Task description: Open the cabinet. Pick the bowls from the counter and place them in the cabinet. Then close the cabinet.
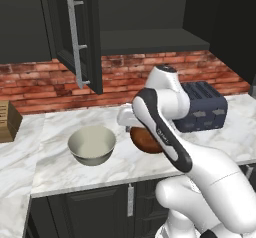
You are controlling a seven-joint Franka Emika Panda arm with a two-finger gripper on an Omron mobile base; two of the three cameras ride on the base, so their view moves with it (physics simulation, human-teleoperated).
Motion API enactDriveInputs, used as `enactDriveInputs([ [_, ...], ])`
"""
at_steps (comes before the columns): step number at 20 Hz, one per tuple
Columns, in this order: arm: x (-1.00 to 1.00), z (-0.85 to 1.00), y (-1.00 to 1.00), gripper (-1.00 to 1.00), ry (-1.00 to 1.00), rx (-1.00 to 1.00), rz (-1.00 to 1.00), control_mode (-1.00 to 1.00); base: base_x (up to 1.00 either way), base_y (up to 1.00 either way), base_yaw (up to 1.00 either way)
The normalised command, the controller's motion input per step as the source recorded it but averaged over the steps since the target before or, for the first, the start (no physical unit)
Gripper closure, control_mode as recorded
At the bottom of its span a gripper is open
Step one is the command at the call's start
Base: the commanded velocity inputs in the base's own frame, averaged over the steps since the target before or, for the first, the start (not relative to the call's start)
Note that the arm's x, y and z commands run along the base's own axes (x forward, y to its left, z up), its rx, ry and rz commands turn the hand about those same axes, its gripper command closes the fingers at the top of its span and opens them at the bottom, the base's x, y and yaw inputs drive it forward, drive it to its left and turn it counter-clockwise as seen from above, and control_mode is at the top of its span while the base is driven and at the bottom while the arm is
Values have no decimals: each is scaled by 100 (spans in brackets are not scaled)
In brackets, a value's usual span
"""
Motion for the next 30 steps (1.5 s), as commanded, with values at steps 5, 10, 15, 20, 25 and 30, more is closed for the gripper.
enactDriveInputs([
  [5, 15, -42, 15, -100, -1, -1, 1, -100, 0, 0, 0],
  [10, 24, -34, 7, -100, -7, 0, 0, -100, 0, 0, 0],
  [15, 48, -21, 5, -100, -4, 0, 0, -100, 0, 0, 0],
  [20, 57, -15, 12, -100, 0, 0, 0, -100, 0, 0, 0],
  [25, 48, -19, 16, -100, 0, 0, 0, -100, 0, 0, 0],
  [30, 33, -29, 21, -100, 0, 0, 0, -100, 0, 0, 0],
])
